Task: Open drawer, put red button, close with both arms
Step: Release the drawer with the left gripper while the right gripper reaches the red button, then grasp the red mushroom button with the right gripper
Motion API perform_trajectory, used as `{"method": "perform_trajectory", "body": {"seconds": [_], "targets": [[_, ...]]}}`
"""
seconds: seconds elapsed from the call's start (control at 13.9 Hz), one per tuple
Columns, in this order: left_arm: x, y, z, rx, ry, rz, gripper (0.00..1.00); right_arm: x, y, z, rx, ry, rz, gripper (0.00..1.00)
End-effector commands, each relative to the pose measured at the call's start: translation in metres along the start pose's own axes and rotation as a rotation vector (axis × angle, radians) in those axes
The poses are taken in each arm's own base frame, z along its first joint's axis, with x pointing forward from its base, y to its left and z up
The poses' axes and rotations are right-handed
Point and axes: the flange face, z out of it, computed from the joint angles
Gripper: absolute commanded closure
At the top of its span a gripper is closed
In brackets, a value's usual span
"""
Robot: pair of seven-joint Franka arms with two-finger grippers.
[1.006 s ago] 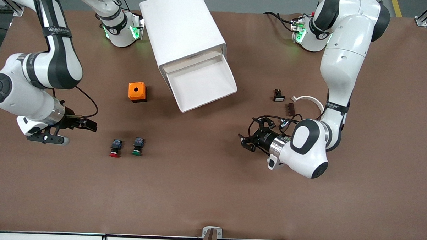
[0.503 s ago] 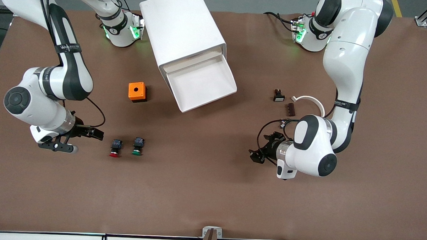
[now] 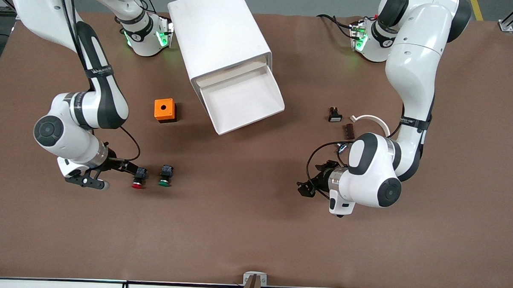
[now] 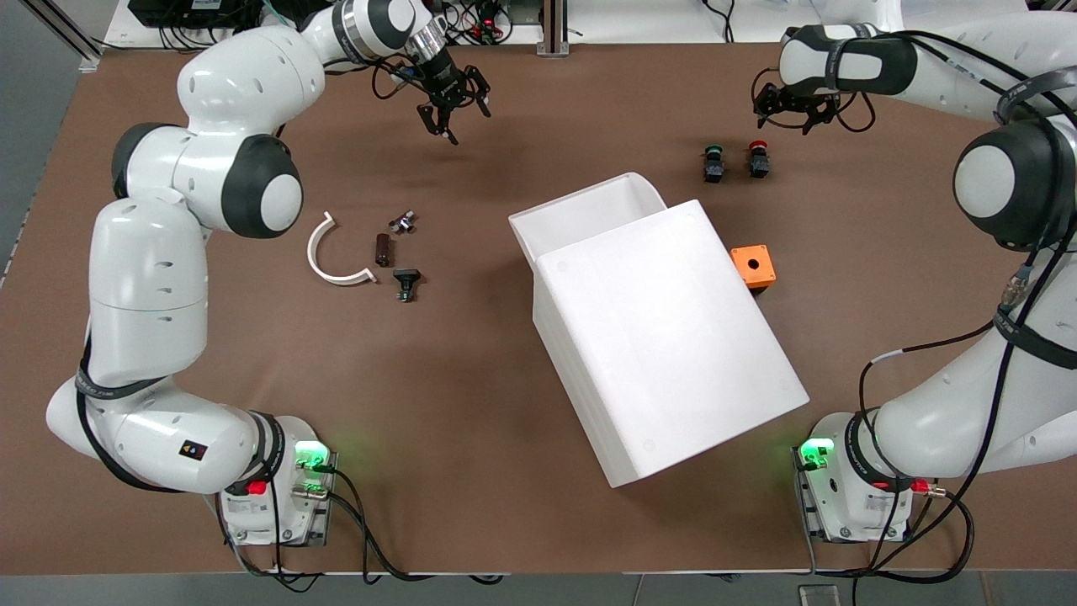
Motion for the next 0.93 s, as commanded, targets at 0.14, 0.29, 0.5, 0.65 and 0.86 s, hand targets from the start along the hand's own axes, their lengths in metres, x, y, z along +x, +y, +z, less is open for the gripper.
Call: {"method": "perform_trajectory", "body": {"seconds": [0.14,0.29,0.5,0.65,0.86], "targets": [[-0.006,-0.003,-0.019,0.015,0.065,0.032,0.01,-0.011,-0.01,0.031,-0.001,0.021,0.024,0.0],[-0.005,-0.004,-0.02,0.016,0.07,0.036,0.01,-0.018,-0.011,0.047,0.0,0.03,0.036,0.0],[-0.008,-0.003,-0.028,0.031,0.113,0.053,0.01,-0.022,-0.013,0.059,-0.006,0.018,0.035,0.0],[-0.009,-0.001,-0.037,0.014,0.153,0.068,0.01,-0.023,-0.013,0.066,-0.009,0.012,0.046,0.0],[-0.024,0.014,-0.041,-0.017,0.238,0.116,0.01,-0.025,-0.017,0.079,-0.015,0.0,0.069,0.0]]}}
